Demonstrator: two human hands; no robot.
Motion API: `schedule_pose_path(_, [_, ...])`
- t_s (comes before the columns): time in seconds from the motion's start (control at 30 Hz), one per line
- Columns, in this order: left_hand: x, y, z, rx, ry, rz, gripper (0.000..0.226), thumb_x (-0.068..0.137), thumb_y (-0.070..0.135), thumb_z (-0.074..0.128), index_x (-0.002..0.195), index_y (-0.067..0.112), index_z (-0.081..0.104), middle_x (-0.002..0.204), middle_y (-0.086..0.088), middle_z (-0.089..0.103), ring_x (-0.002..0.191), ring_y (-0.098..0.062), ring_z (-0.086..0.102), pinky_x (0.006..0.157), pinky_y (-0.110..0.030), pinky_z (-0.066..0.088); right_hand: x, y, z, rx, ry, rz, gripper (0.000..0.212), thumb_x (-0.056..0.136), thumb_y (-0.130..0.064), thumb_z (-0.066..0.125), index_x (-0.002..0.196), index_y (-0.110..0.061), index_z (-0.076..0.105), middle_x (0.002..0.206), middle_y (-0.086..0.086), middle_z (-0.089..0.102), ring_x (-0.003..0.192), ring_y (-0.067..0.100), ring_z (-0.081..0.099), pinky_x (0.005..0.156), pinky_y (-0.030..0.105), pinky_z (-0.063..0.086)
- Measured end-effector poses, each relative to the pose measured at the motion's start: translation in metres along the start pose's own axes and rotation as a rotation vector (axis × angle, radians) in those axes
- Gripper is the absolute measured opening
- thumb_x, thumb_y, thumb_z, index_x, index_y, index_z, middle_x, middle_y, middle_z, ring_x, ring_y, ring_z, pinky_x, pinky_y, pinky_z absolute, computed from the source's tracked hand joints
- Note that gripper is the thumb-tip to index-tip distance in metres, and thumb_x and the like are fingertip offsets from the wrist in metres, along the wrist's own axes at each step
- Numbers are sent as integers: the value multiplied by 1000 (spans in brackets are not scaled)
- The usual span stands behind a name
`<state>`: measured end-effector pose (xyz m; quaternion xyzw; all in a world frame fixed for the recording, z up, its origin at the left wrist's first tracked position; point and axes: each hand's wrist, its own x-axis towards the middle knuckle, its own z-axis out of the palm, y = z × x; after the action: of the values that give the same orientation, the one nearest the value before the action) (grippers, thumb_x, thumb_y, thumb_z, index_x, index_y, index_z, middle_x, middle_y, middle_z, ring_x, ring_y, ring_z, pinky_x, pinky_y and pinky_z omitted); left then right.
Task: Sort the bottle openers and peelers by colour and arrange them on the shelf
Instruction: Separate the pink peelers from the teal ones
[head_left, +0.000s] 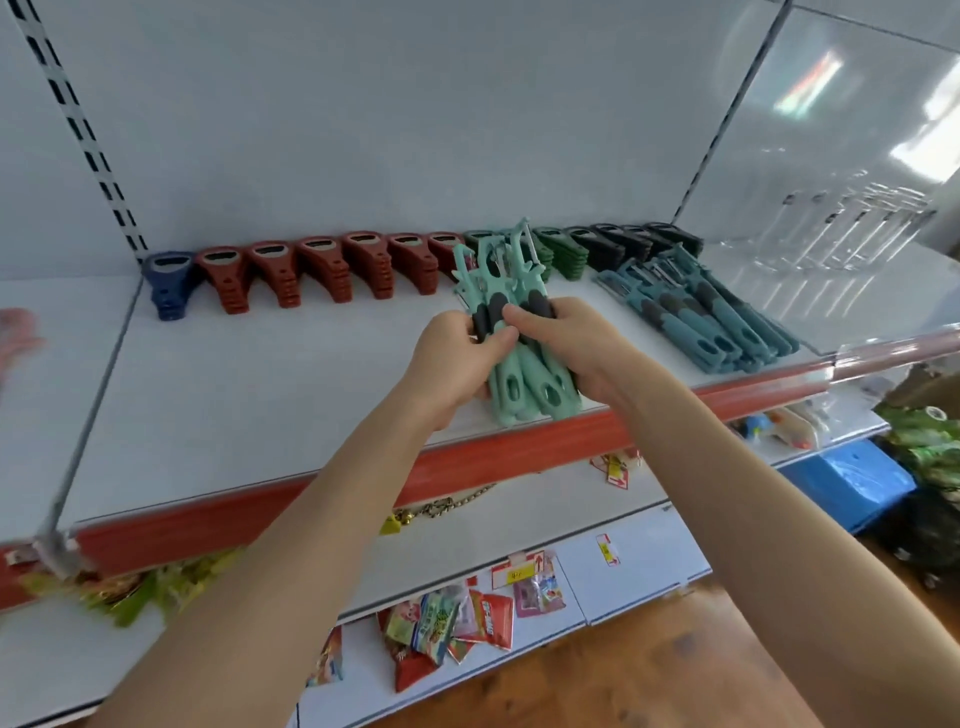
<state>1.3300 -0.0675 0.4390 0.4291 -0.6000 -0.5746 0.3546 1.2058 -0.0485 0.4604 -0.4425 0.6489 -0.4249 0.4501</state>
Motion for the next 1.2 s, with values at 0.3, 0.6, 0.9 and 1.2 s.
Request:
schedule_pose_path(0.3, [10,-1,46,292,249,53,42,82,37,61,92,-4,62,85,-21,68,82,-33,66,75,-50,53,23,16,-38,-162,-75,-34,33,93,-27,54,103,4,59,76,7,60,65,15,58,60,24,49])
schedule_pose_path(0.6, [11,-5,61,601,437,123,29,89,29,56,97,1,57,94,-12,62,85,-20,55,65,-28,39,18,20,-51,-223,-41,-113,42,91,-26,56,113,9,52,88,17,58,74,21,50,58,29,40])
schedule_pose_path(0.9, [9,-3,51,755,270,240,35,93,26,50,114,-2,55,112,-14,57,100,-25,51,77,-24,34,15,28,-61,-333,18,-212,44,93,-23,53,132,-5,42,125,12,53,104,22,54,87,32,44])
schedule_pose_path(1.2, [6,-2,47,822,88,217,45,96,34,43,131,6,43,133,-12,48,120,-22,45,79,-16,28,17,32,-54,-442,17,-285,38,94,-21,50,129,-5,49,123,12,56,110,25,53,92,34,44])
